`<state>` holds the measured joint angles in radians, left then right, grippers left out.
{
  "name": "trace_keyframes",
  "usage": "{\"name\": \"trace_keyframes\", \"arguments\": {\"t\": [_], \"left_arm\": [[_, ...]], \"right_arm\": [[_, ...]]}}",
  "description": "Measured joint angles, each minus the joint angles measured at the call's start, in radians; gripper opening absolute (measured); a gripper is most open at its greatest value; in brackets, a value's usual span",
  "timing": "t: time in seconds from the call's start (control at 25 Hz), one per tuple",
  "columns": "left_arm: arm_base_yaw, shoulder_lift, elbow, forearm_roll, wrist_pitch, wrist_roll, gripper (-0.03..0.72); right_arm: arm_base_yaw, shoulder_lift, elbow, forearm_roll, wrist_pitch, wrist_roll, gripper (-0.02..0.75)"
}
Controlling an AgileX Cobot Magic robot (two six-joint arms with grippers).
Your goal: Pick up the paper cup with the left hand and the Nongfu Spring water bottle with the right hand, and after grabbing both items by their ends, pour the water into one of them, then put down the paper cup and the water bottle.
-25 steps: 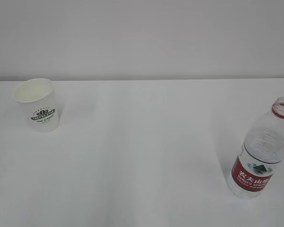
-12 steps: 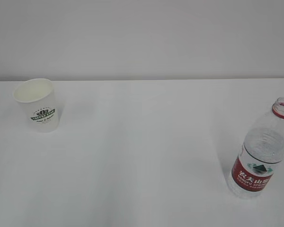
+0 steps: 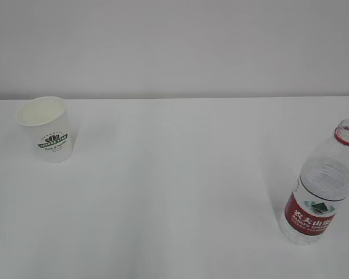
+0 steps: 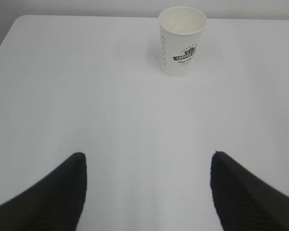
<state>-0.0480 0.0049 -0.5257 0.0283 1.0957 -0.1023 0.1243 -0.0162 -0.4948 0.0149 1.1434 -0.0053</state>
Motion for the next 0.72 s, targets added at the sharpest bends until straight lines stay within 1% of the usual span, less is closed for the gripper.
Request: {"name": "trace_keyframes", "arguments": {"t": [0.72], "left_arm": [[0.000,0.000,0.000,0.000,0.000,0.000,0.570]], "right_arm": [[0.000,0.000,0.000,0.000,0.000,0.000,0.569]]}}
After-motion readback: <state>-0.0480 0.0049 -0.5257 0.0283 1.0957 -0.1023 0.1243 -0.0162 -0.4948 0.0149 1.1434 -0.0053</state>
